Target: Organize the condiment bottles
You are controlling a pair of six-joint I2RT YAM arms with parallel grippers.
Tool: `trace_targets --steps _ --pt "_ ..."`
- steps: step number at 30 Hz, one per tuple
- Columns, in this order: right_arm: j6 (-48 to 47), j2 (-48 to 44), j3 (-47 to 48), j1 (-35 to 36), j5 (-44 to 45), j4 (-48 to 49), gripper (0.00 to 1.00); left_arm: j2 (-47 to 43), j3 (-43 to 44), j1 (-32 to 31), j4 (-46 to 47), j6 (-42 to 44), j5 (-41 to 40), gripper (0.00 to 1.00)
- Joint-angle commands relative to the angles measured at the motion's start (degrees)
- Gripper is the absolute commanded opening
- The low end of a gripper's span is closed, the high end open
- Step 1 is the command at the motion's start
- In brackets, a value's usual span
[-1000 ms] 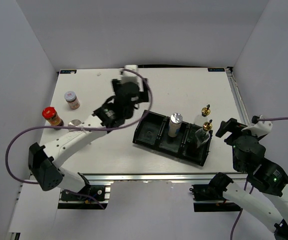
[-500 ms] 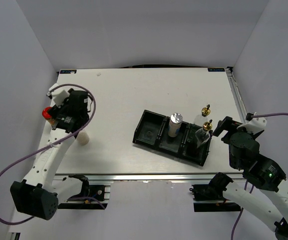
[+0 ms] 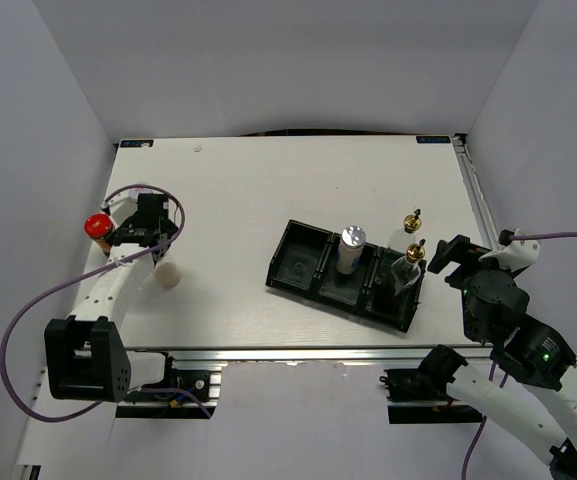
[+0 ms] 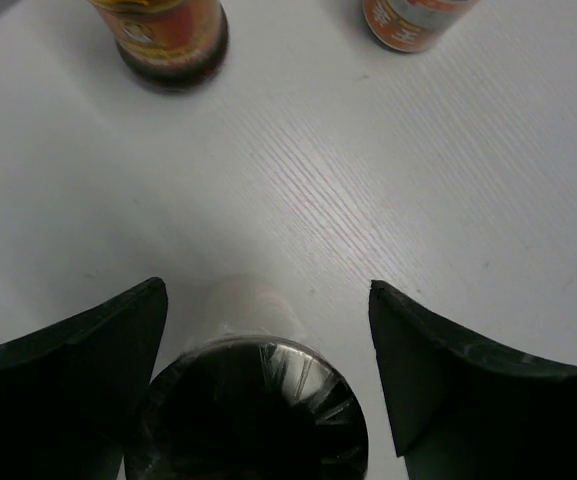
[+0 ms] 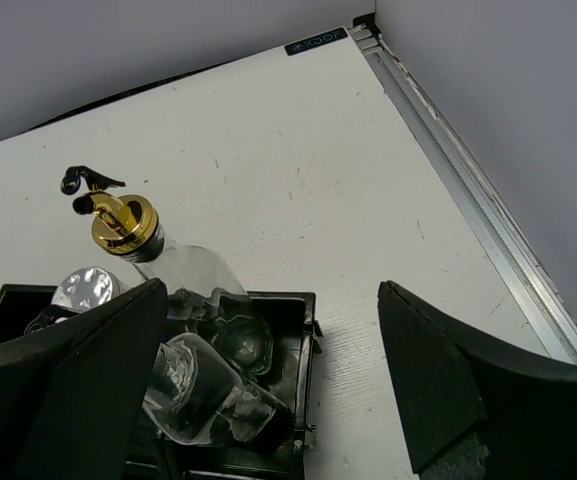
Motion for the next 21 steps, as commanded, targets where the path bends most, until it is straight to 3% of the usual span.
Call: trace_targets --steps 1,3,5,6,12,16,20,21 --pt "-0.17 0.19 -0.18 0.28 1.05 2.35 0.89 1.55 -1.32 0.1 4.4 -0.13 7.82 0.88" --pt "-0.17 0.55 -0.1 0.28 1.22 2.35 0.89 1.73 -1.24 0.19 4.06 -0.04 8.28 0.7" --pt "-0.17 0.72 -0.18 0.36 1.31 2.44 0.89 1.12 -1.24 0.1 3.88 -0.04 9.15 0.37" --pt "-0.17 0.81 -0.18 0.36 1.4 2.52 0.89 0.77 -1.24 -0.07 3.79 -0.04 9.77 0.31" --pt "-0.08 1.16 -0.18 0.36 1.66 2.52 0.89 -1.78 1.83 -5.42 3.26 0.74 10.74 0.09" --pt "-0.17 1.07 -0.27 0.36 1.49 2.52 0.89 -1.61 9.37 -14.99 4.75 4.94 10.12 0.01" --pt "-1.66 0.72 -0.62 0.36 0.17 3.92 0.89 -1.08 13.6 -23.26 12.55 10.41 15.64 0.0" --pt "-1.93 0.63 -0.71 0.36 -0.35 4.02 0.89 -0.56 14.31 -24.23 13.71 11.28 20.36 0.0"
